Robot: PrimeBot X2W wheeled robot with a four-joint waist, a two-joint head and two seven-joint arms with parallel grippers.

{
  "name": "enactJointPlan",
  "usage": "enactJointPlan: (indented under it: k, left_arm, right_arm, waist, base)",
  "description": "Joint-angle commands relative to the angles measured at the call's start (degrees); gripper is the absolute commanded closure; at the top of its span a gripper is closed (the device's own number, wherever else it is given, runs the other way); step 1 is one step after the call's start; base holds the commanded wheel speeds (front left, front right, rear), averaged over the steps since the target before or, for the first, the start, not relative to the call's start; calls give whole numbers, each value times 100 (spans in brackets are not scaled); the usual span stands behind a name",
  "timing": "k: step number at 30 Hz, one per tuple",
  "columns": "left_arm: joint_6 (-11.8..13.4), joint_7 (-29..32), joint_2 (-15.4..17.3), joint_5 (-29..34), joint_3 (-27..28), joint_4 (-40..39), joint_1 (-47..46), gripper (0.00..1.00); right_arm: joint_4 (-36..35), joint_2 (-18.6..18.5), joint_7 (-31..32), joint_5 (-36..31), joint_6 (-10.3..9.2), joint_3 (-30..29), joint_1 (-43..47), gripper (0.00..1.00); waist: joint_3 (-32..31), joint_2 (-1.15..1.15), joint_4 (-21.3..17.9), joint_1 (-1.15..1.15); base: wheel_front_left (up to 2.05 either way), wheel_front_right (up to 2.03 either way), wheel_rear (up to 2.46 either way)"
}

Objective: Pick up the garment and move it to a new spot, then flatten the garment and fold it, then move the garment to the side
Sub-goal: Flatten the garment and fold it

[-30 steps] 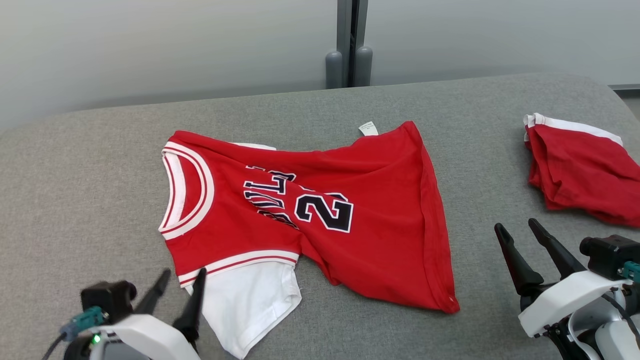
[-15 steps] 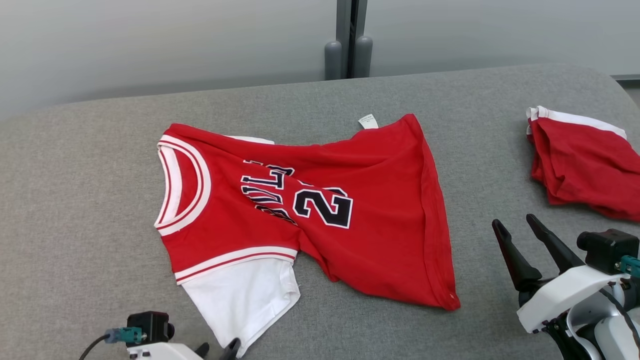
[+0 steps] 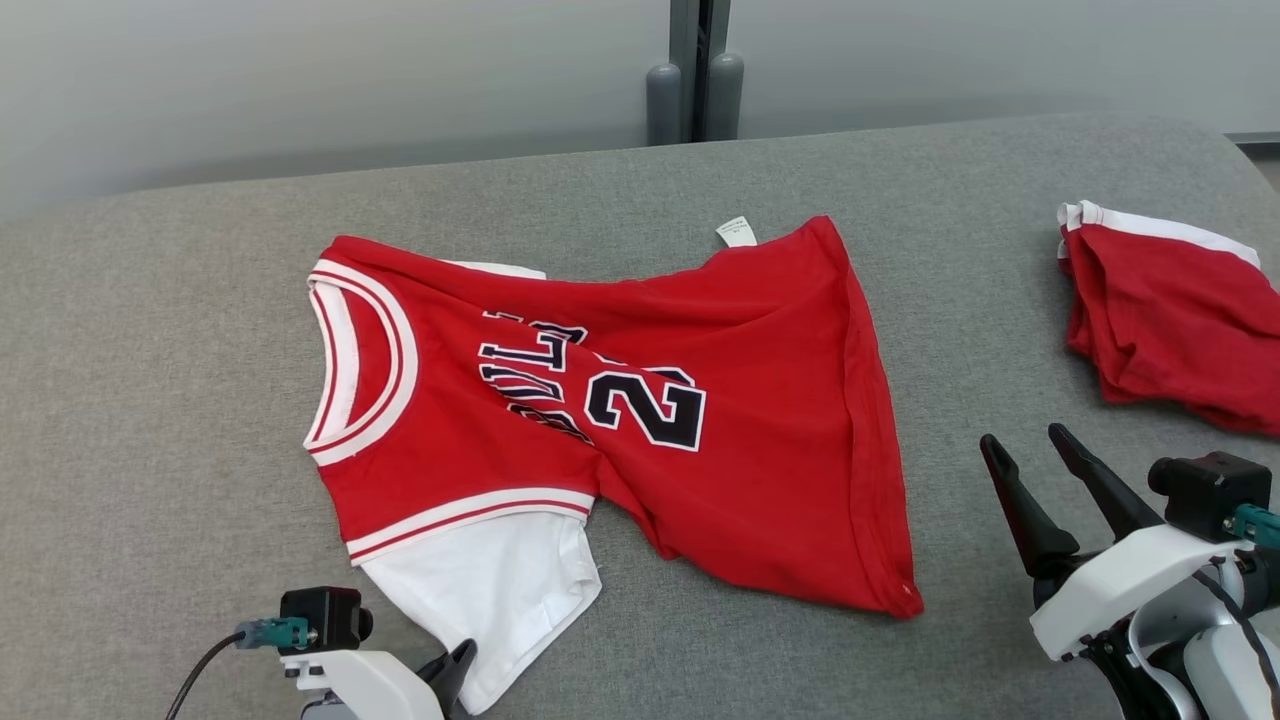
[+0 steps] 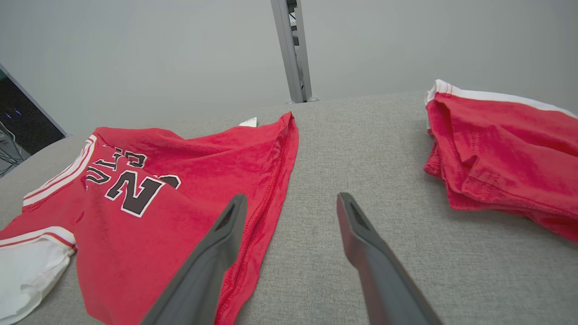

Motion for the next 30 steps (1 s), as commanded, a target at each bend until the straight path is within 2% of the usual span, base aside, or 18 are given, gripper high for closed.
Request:
enactJointPlan:
  k: [1, 8, 14, 21, 22, 23, 26, 27, 30]
  left_arm:
    - [-17, -19, 15, 49, -29, 55, -36, 100]
    - [133, -54, 514, 236, 87, -367, 150, 100]
    - [557, 140, 1113, 326, 268, -1020, 480, 100]
    - [977, 283, 1448, 339, 440, -1074, 708, 98]
    - [1016, 275, 1446, 369, 423, -1066, 723, 46]
    - [1040, 246, 1416, 371, 410, -1085, 745, 0]
    - [1100, 153, 1378, 405, 440, -1172, 772, 0]
    - [1265, -64, 1390, 566, 517, -1273, 773, 0]
    - [1534, -524, 1351, 858, 626, -1505, 800, 0]
  right_arm:
    - [23, -13, -25, -30, 1, -13, -40, 0]
    - [18, -58, -38, -68, 1, -123, 13, 0]
    - [6, -40, 36, -136, 1, -277, 110, 0]
    - [-61, -50, 211, -164, 0, -272, 163, 0]
    - [-72, -67, 238, -164, 1, -288, 165, 0]
    - [-84, -84, 251, -162, 1, -302, 176, 0]
    - [-122, -115, 293, -148, 1, -336, 224, 0]
    - [-165, -156, 311, -124, 1, -405, 316, 0]
    - [-324, -252, 244, -165, 1, -493, 471, 0]
  waist:
    - [-24, 0, 40, 0]
    - [-91, 0, 211, 0]
    - [-135, 0, 351, 0]
    - [-157, 0, 402, 0]
    - [-161, 0, 405, 0]
    - [-166, 0, 408, 0]
    - [-184, 0, 409, 0]
    - [-222, 0, 408, 0]
    - [-286, 0, 402, 0]
  base:
    - [0, 0, 0]
    - [0, 0, 0]
    - [0, 0, 0]
    - [0, 0, 0]
    - [0, 0, 0]
    - [0, 0, 0]
    - [0, 0, 0]
    - [0, 0, 0]
    - [0, 0, 0]
